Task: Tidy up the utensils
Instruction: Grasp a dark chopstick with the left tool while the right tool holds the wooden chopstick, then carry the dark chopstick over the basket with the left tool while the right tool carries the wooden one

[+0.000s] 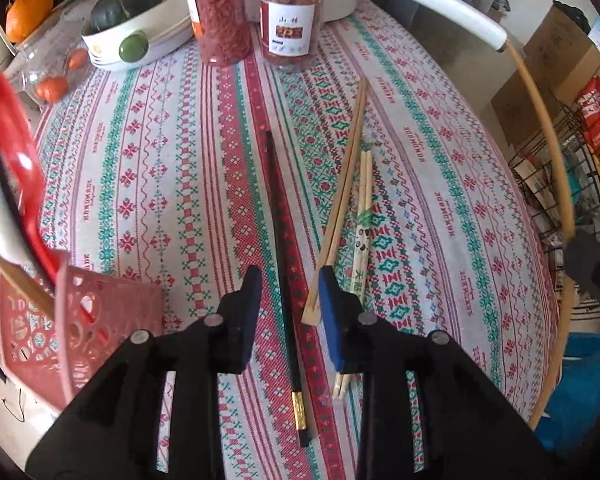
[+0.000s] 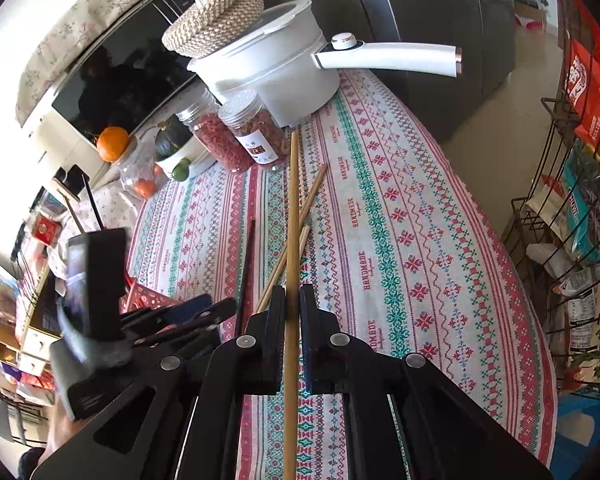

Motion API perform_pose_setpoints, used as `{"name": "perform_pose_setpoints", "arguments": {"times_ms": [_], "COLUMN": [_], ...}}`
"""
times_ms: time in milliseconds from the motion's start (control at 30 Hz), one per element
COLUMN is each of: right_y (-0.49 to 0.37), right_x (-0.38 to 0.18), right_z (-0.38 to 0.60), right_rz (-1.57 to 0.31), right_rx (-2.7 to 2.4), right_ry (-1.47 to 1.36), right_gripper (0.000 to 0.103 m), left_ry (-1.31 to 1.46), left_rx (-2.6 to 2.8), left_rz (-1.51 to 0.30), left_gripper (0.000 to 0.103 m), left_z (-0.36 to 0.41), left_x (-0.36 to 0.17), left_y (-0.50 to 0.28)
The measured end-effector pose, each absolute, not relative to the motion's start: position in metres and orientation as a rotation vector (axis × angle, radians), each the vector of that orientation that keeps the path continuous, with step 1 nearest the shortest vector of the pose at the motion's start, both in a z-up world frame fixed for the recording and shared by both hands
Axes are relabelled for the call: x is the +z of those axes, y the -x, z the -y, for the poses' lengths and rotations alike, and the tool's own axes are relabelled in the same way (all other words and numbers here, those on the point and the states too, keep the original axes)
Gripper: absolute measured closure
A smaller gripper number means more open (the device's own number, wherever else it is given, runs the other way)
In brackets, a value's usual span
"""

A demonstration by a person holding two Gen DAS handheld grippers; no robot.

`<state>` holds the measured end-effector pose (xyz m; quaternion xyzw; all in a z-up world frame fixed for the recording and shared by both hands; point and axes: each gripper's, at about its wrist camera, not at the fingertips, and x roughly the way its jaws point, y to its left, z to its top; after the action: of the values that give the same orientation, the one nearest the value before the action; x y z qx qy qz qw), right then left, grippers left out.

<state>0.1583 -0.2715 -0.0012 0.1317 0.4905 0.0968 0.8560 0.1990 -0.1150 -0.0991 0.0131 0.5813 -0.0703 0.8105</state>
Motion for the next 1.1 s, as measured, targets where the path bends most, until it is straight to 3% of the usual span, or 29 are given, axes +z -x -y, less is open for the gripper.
{"name": "perform_pose_setpoints", "arguments": {"times_ms": [67, 167, 300, 433, 1100], "right_y": [-0.161, -0.165, -0.168, -0.164, -0.11], "right_x": [-0.002, -0.003, -0.006, -0.004, 0.051], "right_z": [0.271, 0.274, 0.278, 0.281, 0.238], "right_rz": [-1.032, -1.037, -1.046, -1.033, -0.726], "right_rx": [0.204, 0.196, 0.19, 0.192, 0.312], "right_ry": [-0.264, -0.25, -0.246, -0.255, -0.233], "right_gripper": [0.096, 0.096, 0.096, 0.096, 0.096], "left_ry": [-0.025, -0.01, 0.014, 0.057, 0.075], "left_rx": [-0.129, -0.123, -0.133, -0.166, -0.359], "left_rz": [-1.259, -1.304, -1.322, -1.31, -0.639], "left_gripper": [0.075, 0.089, 0.096, 0.096, 0.097], "left_z": [0.117, 0.119, 0.119, 0.113, 0.032], "left_x": [-0.111, -0.127, -0.131, -0.128, 0.043], "left_y": [-0.209, -0.221, -0.227, -0.216, -0.05]}}
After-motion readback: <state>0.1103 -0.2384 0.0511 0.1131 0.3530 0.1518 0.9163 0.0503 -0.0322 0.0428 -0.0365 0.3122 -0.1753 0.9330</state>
